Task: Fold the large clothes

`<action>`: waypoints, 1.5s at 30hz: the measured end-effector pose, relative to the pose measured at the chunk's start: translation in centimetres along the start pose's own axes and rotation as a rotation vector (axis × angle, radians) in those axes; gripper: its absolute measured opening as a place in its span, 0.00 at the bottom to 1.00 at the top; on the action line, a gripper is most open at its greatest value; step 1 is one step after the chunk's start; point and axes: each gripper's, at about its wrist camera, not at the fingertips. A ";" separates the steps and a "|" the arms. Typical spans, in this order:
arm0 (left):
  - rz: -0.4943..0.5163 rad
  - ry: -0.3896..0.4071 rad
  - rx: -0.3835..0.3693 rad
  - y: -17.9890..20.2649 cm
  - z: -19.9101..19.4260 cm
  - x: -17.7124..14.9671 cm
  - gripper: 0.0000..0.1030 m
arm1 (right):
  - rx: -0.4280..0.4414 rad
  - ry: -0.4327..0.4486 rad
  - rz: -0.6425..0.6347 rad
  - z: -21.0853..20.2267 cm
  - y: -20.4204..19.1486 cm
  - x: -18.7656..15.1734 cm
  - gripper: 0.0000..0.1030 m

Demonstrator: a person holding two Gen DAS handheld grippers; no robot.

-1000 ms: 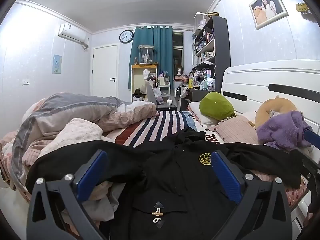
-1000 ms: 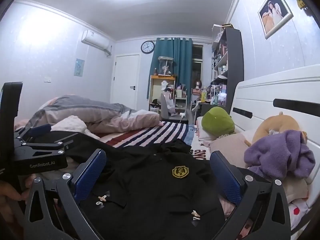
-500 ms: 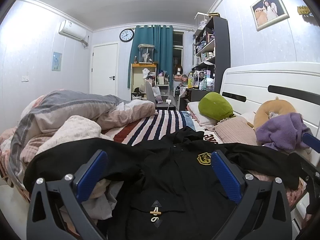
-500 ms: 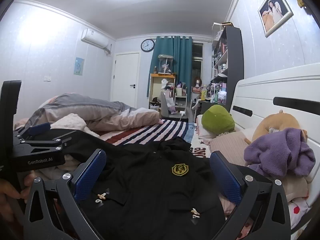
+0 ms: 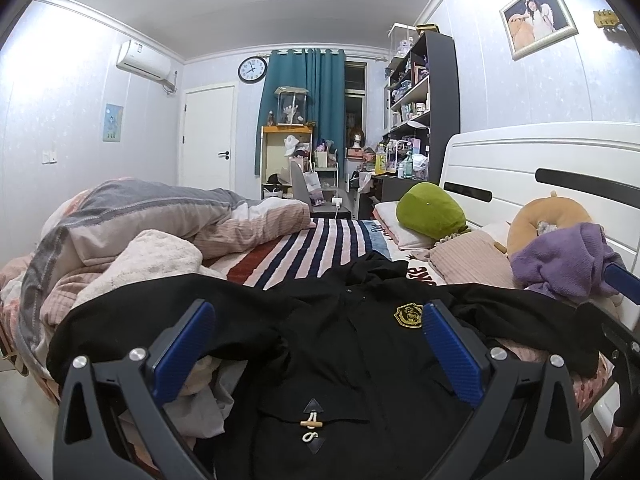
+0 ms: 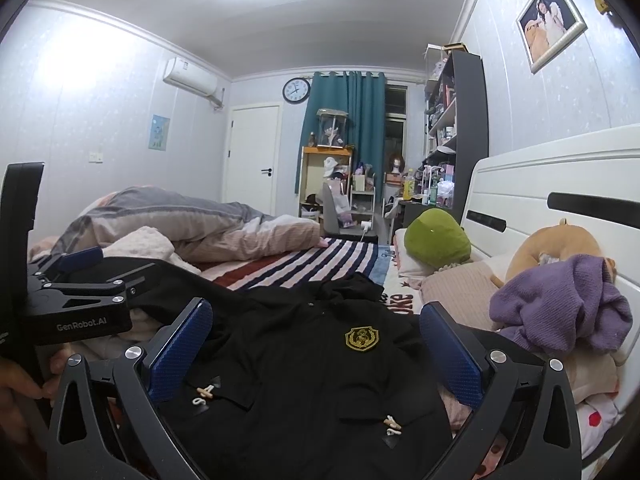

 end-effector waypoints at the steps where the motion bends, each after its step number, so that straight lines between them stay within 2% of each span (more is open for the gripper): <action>1: 0.000 0.000 -0.002 0.0 0.0 0.0 0.99 | 0.004 0.000 0.002 0.0 0.0 0.0 1.00; 30: 0.000 -0.008 -0.003 0.0 0.2 -0.1 0.99 | 0.010 -0.003 0.010 -0.1 -0.3 -0.1 1.00; 34: 0.004 -0.015 -0.002 -0.4 0.5 -0.2 0.99 | 0.006 -0.024 0.033 0.2 -0.1 -0.2 1.00; 38: -0.011 -0.045 0.009 -1.7 1.3 -0.4 0.99 | -0.002 -0.041 0.053 1.2 0.0 -0.2 1.00; 41: -0.044 -0.063 0.001 -3.6 1.8 -0.7 0.99 | 0.025 -0.048 0.050 2.1 -0.6 -0.2 1.00; 45: -0.102 -0.097 0.054 -7.2 3.0 -1.3 0.99 | 0.076 -0.066 0.069 4.1 -1.4 -0.8 1.00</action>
Point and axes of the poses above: each gripper's, at about its wrist camera, not at the fingertips, and z roughly the way its jaws point, y to its right, x to its top, and after that the axes turned 4 degrees about -y, right-handed
